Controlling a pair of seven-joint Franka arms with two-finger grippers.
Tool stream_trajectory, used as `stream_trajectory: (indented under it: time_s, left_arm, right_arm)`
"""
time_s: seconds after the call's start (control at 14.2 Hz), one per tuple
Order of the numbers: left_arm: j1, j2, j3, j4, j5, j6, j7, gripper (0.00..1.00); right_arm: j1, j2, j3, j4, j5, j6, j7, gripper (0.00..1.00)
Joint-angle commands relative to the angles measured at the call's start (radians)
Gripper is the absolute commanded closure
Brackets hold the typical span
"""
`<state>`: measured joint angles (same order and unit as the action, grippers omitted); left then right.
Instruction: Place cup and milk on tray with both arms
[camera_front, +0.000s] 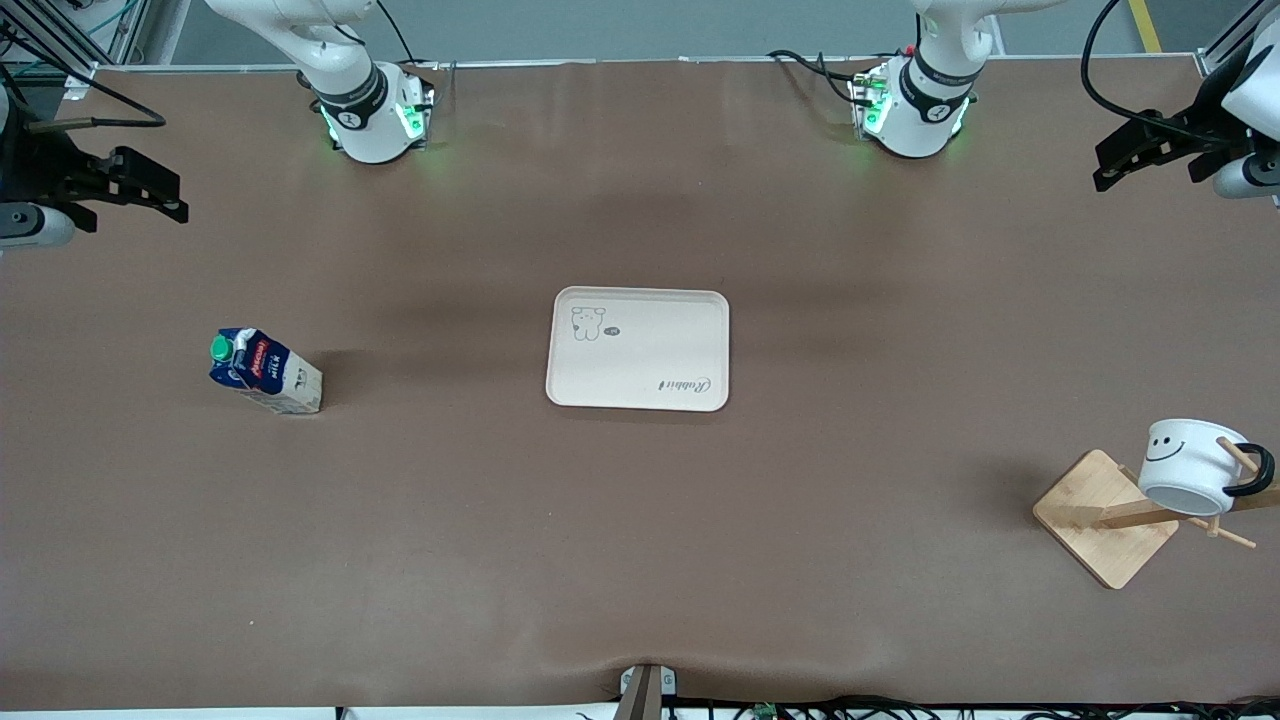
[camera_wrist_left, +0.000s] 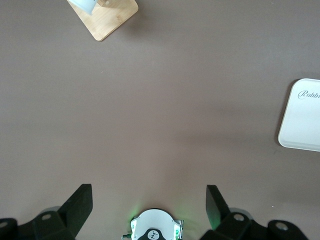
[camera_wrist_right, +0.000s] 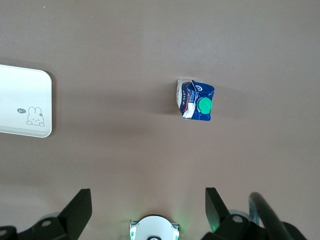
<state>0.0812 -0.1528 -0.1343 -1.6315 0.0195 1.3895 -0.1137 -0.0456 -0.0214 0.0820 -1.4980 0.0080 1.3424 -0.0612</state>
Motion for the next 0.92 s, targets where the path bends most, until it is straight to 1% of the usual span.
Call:
stream_trajectory:
  time_s: [0.0,0.35,0.42,0.56,0.7,0.85]
  left_arm:
    - [0.02,0.004,-0.002,0.024,0.019,-0.023,0.005,0.0]
    - [0.068,0.021,-0.002,0.044,0.016,-0.02,0.012,0.0]
    - [0.075,0.035,-0.002,0.058,0.014,-0.018,0.012,0.0]
    - [0.11,0.093,-0.002,0.114,0.008,-0.018,0.014,0.0]
    - [0.144,0.12,-0.004,0.11,0.002,0.015,0.014,0.0]
    - [0.157,0.128,-0.002,0.079,0.007,0.083,0.012,0.0]
  right_arm:
    - [-0.016,-0.005,0.008,0.002,0.012,-0.008,-0.003,0.0]
    - [-0.017,-0.006,0.008,0.002,0.012,-0.008,-0.003,0.0]
    - [-0.017,-0.005,0.008,0.002,0.012,-0.008,-0.003,0.0]
    - [-0.017,-0.005,0.008,0.002,0.012,-0.008,-0.003,0.0]
    - [-0.017,-0.005,0.008,0.002,0.012,-0.008,-0.003,0.0]
    - [-0.017,-0.005,0.008,0.002,0.012,-0.008,-0.003,0.0]
